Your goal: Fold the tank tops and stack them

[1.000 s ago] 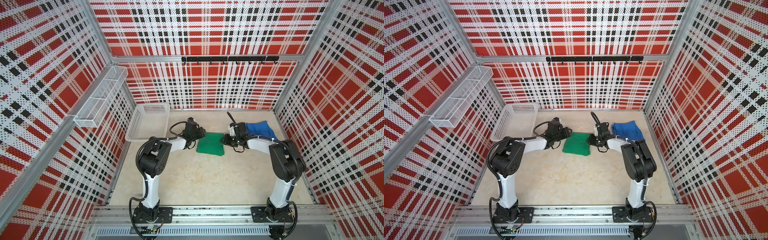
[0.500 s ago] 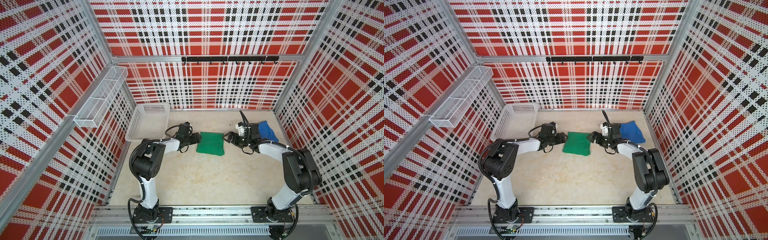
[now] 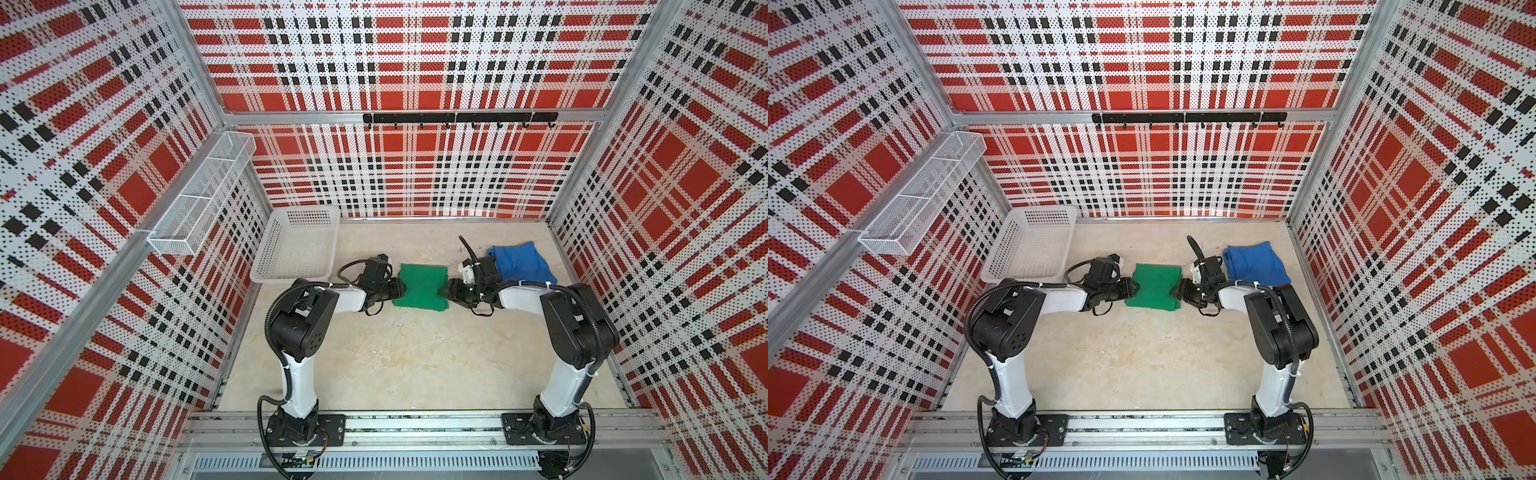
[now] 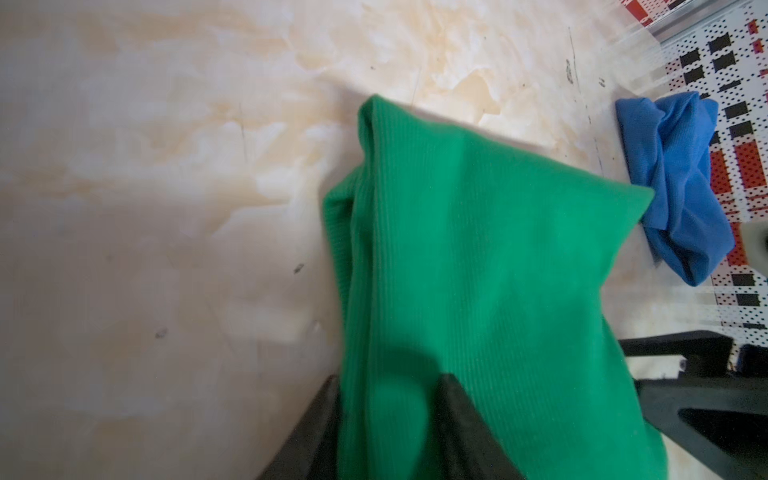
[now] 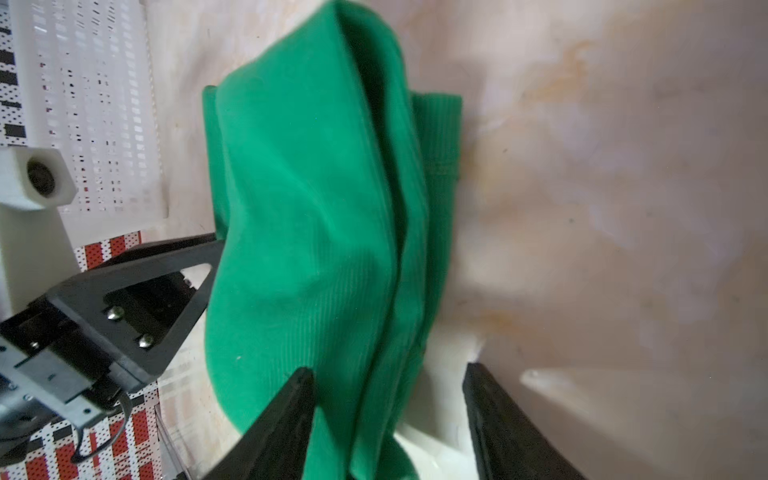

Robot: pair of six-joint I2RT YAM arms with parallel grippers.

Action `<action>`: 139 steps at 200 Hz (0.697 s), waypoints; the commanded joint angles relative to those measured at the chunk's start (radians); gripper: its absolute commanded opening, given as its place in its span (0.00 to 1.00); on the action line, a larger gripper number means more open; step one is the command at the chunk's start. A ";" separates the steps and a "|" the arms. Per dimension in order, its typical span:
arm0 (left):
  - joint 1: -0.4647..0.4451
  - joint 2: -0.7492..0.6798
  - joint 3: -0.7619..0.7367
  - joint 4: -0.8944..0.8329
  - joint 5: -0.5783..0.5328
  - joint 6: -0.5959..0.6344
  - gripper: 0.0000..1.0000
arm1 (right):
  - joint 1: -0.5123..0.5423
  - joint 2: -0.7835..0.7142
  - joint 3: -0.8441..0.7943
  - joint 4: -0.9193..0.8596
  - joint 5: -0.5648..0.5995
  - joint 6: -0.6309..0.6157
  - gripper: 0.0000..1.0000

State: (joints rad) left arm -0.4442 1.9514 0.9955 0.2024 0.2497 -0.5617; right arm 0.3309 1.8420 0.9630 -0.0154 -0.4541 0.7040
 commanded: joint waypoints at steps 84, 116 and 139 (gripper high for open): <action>0.012 0.084 -0.060 0.016 -0.045 -0.032 0.18 | 0.035 0.123 0.050 0.023 0.049 0.065 0.66; 0.007 0.085 -0.061 0.017 -0.049 -0.035 0.18 | 0.056 0.162 0.075 0.034 0.037 0.089 0.67; 0.000 0.080 -0.070 0.021 -0.053 -0.043 0.18 | 0.066 0.173 0.086 0.050 0.027 0.108 0.67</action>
State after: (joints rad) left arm -0.4389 1.9835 0.9680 0.3153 0.2348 -0.5983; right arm 0.3782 1.9530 1.0603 0.0959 -0.4446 0.7765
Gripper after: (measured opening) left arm 0.176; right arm 0.672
